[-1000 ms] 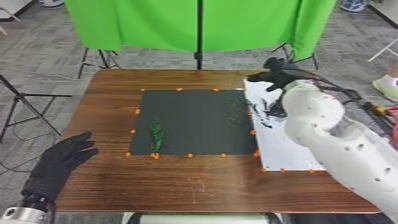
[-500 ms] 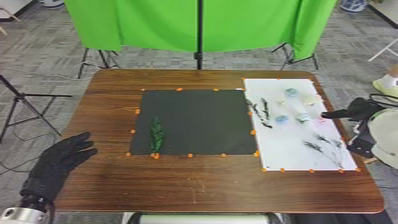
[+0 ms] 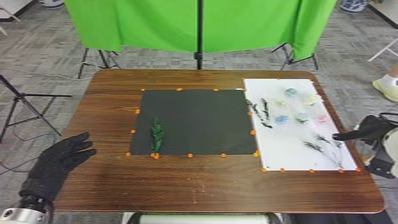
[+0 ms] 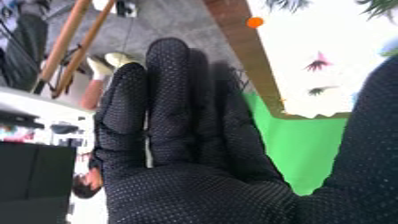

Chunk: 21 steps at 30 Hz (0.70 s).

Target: Arrange flowers

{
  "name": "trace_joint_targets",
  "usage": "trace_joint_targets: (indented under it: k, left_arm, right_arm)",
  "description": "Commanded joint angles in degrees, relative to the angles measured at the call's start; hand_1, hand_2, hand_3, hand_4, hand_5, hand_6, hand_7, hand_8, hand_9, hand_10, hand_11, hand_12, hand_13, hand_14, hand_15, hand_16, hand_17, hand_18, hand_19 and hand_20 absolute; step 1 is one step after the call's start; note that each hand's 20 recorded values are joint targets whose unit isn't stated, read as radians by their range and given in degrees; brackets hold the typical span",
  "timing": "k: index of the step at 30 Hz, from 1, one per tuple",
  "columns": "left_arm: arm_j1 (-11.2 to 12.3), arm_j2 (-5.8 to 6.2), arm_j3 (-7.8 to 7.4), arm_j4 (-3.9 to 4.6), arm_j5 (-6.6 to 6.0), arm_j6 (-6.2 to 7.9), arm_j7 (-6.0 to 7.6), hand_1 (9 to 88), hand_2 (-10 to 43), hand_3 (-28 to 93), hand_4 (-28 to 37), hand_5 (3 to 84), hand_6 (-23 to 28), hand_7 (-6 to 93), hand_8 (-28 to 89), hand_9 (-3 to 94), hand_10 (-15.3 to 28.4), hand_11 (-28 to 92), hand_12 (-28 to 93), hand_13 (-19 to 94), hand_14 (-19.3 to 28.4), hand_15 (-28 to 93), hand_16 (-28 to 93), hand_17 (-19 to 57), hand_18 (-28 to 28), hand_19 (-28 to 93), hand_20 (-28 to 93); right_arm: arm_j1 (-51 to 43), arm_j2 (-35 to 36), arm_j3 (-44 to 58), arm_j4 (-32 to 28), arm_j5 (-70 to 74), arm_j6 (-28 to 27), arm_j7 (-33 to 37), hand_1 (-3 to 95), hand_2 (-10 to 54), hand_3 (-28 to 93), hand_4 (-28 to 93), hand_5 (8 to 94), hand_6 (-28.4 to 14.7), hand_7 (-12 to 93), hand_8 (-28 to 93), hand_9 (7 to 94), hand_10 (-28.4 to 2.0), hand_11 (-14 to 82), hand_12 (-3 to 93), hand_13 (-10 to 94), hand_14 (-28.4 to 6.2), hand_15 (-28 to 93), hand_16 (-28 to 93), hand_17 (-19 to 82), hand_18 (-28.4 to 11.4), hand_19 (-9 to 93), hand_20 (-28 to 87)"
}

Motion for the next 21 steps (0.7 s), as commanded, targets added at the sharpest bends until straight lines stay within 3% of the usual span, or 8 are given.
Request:
trace_joint_targets:
  k: [1, 12, 21]
  left_arm:
    - [1.1, -0.62, 0.03, 0.14, -0.03, 0.35, -0.57, 26.9, 4.4, 73, -28.1, 41.4, 6.1, 23.9, -12, 38.1, 15.1, 30, 15, 31, 18.1, 49, -6, -6.6, 24.2, 59, -2]
    - [1.2, -0.58, -0.11, 0.14, -0.04, 0.48, -0.11, 26.8, 4.5, 73, -28.1, 41.4, 6.1, 23.9, -12, 38.0, 15.2, 30, 15, 31, 17.9, 49, -6, -6.6, 24.2, 60, -2]
    - [0.8, -0.56, 0.29, 0.33, -0.10, 0.54, -0.07, 26.8, 4.4, 73, -28.1, 41.3, 6.2, 23.7, -12, 37.9, 15.1, 30, 15, 31, 18.0, 49, -6, -6.6, 24.1, 60, -3]
  right_arm:
    - [-3.6, -0.2, 0.5, -1.0, -3.7, 2.6, -3.2, 38.8, -9.5, 35, -28, 48.8, -7.6, 29, -17, 53.5, -13.7, 46.2, 21.4, 56, -9.8, 66, 16, 30, -19.3, 86, 36]
    - [-5.8, -1.1, 2.2, -2.6, -2.8, -0.3, -4.1, 40.6, -9.5, 30, -28, 49.2, -7.6, 28, -17, 53.8, -13.7, 45.7, 21.9, 56, -9.8, 65, 18, 30, -19.4, 86, 36]
    - [-4.7, -1.8, -0.8, -2.2, -4.2, -0.4, -3.9, 38.3, -9.5, 38, -28, 50.6, -7.1, 29, -17, 55.0, -13.6, 45.3, 22.0, 57, -9.3, 65, 18, 30, -19.3, 86, 36]
